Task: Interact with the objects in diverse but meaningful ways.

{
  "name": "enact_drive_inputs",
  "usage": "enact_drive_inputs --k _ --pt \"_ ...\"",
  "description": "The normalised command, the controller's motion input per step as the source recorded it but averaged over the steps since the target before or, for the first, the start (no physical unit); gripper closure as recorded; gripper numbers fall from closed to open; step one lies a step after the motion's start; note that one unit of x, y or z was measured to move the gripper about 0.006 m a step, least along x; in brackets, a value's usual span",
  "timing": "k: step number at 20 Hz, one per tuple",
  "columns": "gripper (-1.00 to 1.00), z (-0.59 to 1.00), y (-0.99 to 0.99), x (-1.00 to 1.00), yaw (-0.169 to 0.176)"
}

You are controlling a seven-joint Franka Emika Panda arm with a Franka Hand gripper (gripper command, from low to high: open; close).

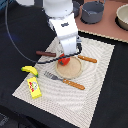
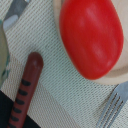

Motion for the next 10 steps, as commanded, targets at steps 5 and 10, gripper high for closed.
enact_drive_inputs --k 5,10 --pt "-1.0 -0.08 -0.03 0.12 0.123" --pt "-1.0 -0.05 0.0 0.11 0.104"
